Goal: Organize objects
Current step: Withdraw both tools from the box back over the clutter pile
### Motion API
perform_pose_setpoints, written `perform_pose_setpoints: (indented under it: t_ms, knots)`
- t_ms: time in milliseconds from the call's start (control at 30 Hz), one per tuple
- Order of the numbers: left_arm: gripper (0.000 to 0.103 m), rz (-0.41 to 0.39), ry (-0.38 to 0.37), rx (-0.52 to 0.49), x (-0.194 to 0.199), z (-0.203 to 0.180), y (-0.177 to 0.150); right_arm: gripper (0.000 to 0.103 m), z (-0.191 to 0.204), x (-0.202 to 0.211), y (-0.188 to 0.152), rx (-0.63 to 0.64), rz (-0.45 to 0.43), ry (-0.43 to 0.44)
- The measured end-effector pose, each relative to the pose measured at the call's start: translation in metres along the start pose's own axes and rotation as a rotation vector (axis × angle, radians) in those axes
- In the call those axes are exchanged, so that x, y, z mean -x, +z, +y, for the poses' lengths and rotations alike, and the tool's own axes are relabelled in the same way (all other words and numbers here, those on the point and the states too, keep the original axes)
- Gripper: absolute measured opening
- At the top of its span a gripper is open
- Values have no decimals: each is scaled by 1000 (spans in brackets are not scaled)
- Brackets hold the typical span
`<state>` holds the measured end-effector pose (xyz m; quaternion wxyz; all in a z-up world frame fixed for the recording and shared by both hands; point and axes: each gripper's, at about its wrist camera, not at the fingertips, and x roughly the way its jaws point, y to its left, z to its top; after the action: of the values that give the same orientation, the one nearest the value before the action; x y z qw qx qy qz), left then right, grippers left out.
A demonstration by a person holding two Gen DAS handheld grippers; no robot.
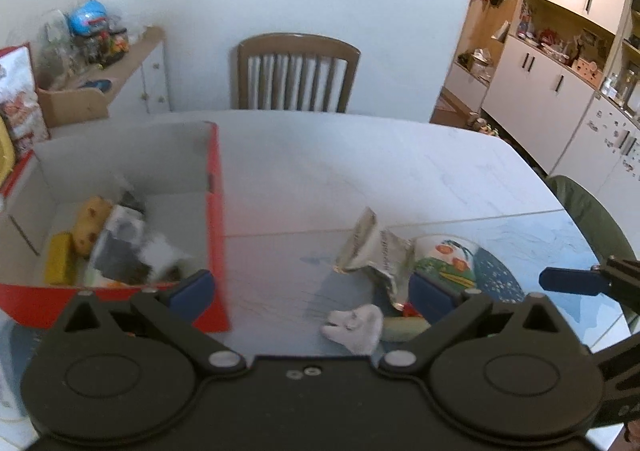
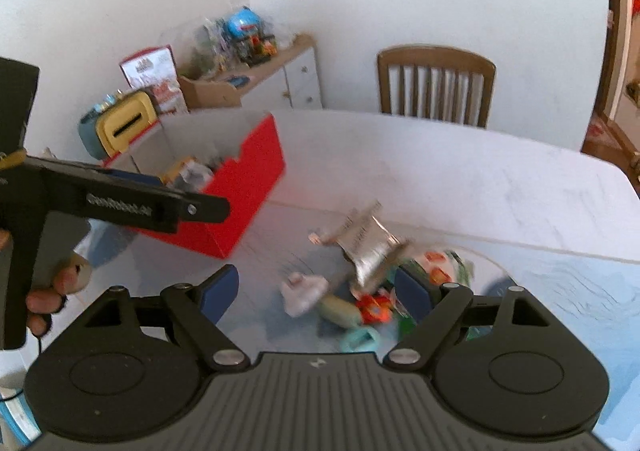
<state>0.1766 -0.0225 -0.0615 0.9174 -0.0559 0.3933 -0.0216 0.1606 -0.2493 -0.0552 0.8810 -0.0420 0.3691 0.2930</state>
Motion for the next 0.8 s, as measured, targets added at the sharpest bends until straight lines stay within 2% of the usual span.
perform_pose_setpoints:
  t_ms: [100,267,400,567,800]
  knots:
    - [103,26,-32,9,-13,-5,-6,85,-17,-2,-8,-11,17,-23]
    - [103,78,-34,21,-36,-14,-20,85,-42,-13,-20,-27,54,-43]
    - [103,110,-30,-9,-51,-23,-30,85,-53,-27,-30,-27,97,-32]
    - [103,131,-8,-83,-69,-33,-44,85,-57,-43,-33,34,125,-22]
    - [102,153,-13,-90,-86,-33,-55,80,-60,-66,-39,74,187,41]
